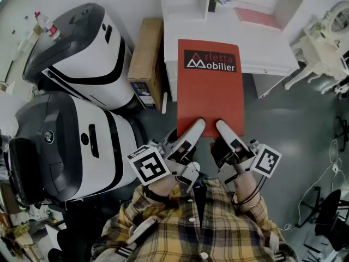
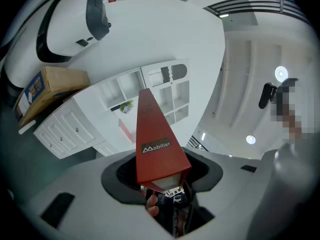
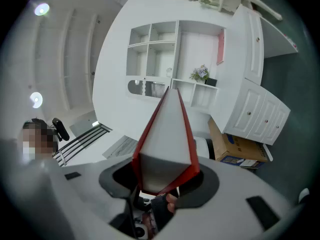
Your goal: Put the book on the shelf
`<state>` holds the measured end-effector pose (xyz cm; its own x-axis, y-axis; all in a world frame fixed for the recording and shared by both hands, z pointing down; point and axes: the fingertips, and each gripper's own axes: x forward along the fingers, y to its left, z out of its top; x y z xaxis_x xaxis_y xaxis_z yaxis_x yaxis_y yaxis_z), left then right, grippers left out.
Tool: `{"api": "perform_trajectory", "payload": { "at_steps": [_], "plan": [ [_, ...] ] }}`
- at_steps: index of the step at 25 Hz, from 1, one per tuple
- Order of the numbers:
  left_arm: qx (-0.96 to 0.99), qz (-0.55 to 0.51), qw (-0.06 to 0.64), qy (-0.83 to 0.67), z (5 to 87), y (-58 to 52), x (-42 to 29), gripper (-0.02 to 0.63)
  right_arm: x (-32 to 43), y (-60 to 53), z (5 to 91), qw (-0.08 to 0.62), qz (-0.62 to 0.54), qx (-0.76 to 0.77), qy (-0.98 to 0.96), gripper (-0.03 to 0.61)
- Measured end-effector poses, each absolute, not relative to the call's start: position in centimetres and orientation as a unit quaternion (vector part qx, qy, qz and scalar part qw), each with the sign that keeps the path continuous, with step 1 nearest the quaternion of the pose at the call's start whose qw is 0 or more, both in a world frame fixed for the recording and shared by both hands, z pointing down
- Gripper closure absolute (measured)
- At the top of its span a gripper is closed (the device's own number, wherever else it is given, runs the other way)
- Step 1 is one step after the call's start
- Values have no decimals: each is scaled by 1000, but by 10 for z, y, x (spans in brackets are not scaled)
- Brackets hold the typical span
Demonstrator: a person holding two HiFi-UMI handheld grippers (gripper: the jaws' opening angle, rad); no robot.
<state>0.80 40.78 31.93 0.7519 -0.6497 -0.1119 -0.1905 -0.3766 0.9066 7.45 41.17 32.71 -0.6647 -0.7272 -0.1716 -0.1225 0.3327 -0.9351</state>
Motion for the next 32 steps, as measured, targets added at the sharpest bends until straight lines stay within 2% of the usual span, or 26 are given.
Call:
{"api": "perform_trajectory", "payload": {
  "at_steps": [22,32],
  "plan": [
    [800,-245,479,-264,321,408,19,396,85,410,330,303,-495,-267,769,374],
    [798,-250,477,-272,325,318,21,396,87,319,334,302,-498,-259,771,374]
  ]
}}
